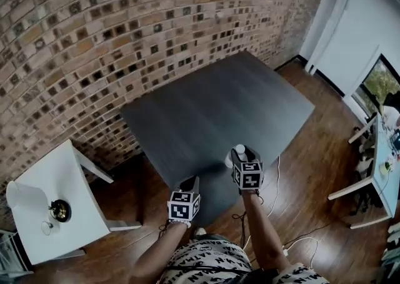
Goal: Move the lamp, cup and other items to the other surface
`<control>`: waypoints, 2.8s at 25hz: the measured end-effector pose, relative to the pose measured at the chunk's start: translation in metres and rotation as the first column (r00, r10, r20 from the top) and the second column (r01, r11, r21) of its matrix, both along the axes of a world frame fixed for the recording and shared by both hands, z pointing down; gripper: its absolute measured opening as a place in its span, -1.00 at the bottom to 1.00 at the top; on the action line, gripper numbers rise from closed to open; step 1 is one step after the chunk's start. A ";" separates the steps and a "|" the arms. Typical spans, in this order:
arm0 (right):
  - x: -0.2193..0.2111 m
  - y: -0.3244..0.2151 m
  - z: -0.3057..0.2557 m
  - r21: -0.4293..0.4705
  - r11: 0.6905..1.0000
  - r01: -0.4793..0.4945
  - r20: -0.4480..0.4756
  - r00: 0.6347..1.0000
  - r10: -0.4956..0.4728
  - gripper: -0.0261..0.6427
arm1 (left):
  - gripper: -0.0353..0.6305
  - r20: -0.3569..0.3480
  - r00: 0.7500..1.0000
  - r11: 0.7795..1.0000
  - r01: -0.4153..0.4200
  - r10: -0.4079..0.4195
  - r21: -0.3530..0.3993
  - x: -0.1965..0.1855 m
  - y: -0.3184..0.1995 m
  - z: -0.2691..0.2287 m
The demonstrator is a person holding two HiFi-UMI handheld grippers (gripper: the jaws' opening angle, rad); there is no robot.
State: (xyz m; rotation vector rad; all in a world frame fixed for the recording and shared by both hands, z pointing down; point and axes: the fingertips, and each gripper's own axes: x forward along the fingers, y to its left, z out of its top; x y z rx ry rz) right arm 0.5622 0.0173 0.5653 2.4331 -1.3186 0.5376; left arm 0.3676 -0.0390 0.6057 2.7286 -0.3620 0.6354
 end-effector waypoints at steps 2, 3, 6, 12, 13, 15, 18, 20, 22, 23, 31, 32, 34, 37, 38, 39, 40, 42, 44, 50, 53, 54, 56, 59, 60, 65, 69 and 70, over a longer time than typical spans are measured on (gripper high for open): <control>-0.028 -0.028 -0.005 0.008 0.998 0.062 0.002 0.998 -0.062 -0.31 | -0.89 -0.001 0.998 0.998 0.058 -0.058 0.003 -0.027 -0.018 -0.002; -0.043 -0.043 -0.007 0.010 0.995 0.094 0.004 0.996 -0.095 -0.31 | -0.89 -0.003 0.996 0.996 0.086 -0.086 0.006 -0.042 -0.027 -0.003; -0.102 -0.098 -0.008 0.020 0.976 0.216 0.016 0.976 -0.216 -0.31 | -0.89 0.000 0.982 0.982 0.188 -0.188 0.016 -0.096 -0.061 -0.009; -0.239 -0.190 -0.007 0.033 0.913 0.407 0.037 0.912 -0.408 -0.31 | -0.89 0.007 0.934 0.934 0.358 -0.358 0.021 -0.221 -0.116 -0.015; -0.266 -0.208 -0.007 0.034 0.892 0.450 0.040 0.891 -0.451 -0.31 | -0.89 0.011 0.918 0.917 0.397 -0.398 0.022 -0.245 -0.125 -0.015; -0.316 -0.237 -0.006 0.034 0.851 0.524 0.043 0.850 -0.525 -0.31 | -0.89 0.017 0.885 0.885 0.465 -0.466 0.021 -0.291 -0.141 -0.013; -0.387 -0.272 -0.006 0.038 0.791 0.610 0.043 0.790 -0.611 -0.31 | -0.89 0.020 0.835 0.835 0.549 -0.550 0.018 -0.353 -0.157 -0.013; -0.434 -0.294 -0.004 0.037 0.746 0.665 0.043 0.744 -0.666 -0.31 | -0.89 0.023 0.796 0.796 0.605 -0.605 0.023 -0.394 -0.166 -0.011; -0.477 -0.315 0.003 0.023 0.696 0.718 0.044 0.694 -0.718 -0.31 | -0.89 0.025 0.751 0.752 0.659 -0.659 0.024 -0.432 -0.172 -0.009; -0.496 -0.324 0.007 0.015 0.670 0.742 0.045 0.669 -0.742 -0.31 | -0.89 0.026 0.728 0.728 0.685 -0.685 0.022 -0.450 -0.174 -0.007; -0.618 -0.380 0.026 -0.009 0.502 0.865 0.053 0.502 -0.863 -0.31 | -0.89 0.031 0.541 0.541 0.841 -0.840 -0.011 -0.563 -0.170 0.002; -0.629 -0.386 0.028 -0.006 0.489 0.872 0.056 0.489 -0.871 -0.31 | -0.89 0.032 0.520 0.519 0.854 -0.854 -0.013 -0.573 -0.169 0.003; -0.650 -0.395 0.029 0.003 0.467 0.884 0.062 0.466 -0.883 -0.31 | -0.89 0.034 0.482 0.482 0.876 -0.875 -0.017 -0.593 -0.166 0.006; -0.674 -0.406 0.030 0.017 0.444 0.896 0.070 0.442 -0.894 -0.31 | -0.89 0.045 0.434 0.433 0.901 -0.900 -0.028 -0.617 -0.161 0.011; -0.681 -0.410 0.030 0.019 0.439 0.898 0.072 0.437 -0.897 -0.31 | -0.89 0.048 0.419 0.418 0.908 -0.907 -0.032 -0.624 -0.160 0.013; -0.687 -0.412 0.031 0.020 0.434 0.901 0.074 0.431 -0.899 -0.31 | -0.89 0.051 0.406 0.405 0.914 -0.912 -0.035 -0.630 -0.159 0.015; -0.693 -0.414 0.032 0.020 0.429 0.903 0.075 0.427 -0.901 -0.31 | -0.89 0.053 0.396 0.395 0.918 -0.917 -0.037 -0.635 -0.158 0.017; -0.702 -0.416 0.035 0.015 0.421 0.907 0.074 0.419 -0.905 -0.31 | -0.89 0.057 0.383 0.381 0.924 -0.922 -0.039 -0.642 -0.156 0.020; -0.706 -0.418 0.039 0.009 0.415 0.910 0.071 0.413 -0.908 -0.31 | -0.89 0.060 0.373 0.371 0.928 -0.926 -0.042 -0.647 -0.155 0.021; -0.713 -0.423 0.039 0.005 0.415 0.910 0.055 0.414 -0.909 -0.29 | -0.89 0.061 0.359 0.355 0.933 -0.932 -0.056 -0.656 -0.151 0.023; -0.712 -0.425 0.040 0.003 0.413 0.911 0.051 0.412 -0.910 -0.28 | -0.89 0.066 0.354 0.349 0.934 -0.933 -0.069 -0.655 -0.147 0.028; -0.713 -0.425 0.039 0.008 0.410 0.912 0.052 0.409 -0.911 -0.26 | -0.89 0.069 0.354 0.350 0.934 -0.933 -0.071 -0.655 -0.146 0.029; -0.714 -0.426 0.033 0.022 0.404 0.915 0.044 0.403 -0.914 -0.15 | -0.89 0.075 0.357 0.352 0.933 -0.931 -0.072 -0.657 -0.142 0.030; -0.708 -0.424 0.017 0.042 0.400 0.915 0.004 0.400 -0.916 -0.15 | -0.89 0.073 0.354 0.349 0.934 -0.932 -0.075 -0.660 -0.138 0.031; -0.705 -0.422 0.009 0.050 0.401 0.915 -0.011 0.402 -0.916 -0.15 | -0.89 0.070 0.349 0.344 0.936 -0.934 -0.077 -0.662 -0.137 0.031; -0.684 -0.390 -0.017 0.094 0.405 0.909 -0.034 0.410 -0.912 -0.16 | -0.89 0.057 0.310 0.305 0.948 -0.949 -0.086 -0.679 -0.130 0.026; -0.670 -0.354 -0.026 0.129 0.395 0.910 0.019 0.396 -0.918 -0.33 | -0.89 0.015 0.320 0.318 0.945 -0.947 -0.078 -0.676 -0.131 0.003; -0.665 -0.345 -0.025 0.134 0.397 0.908 0.035 0.396 -0.917 -0.36 | -0.89 0.004 0.330 0.328 0.942 -0.944 -0.075 -0.671 -0.130 -0.002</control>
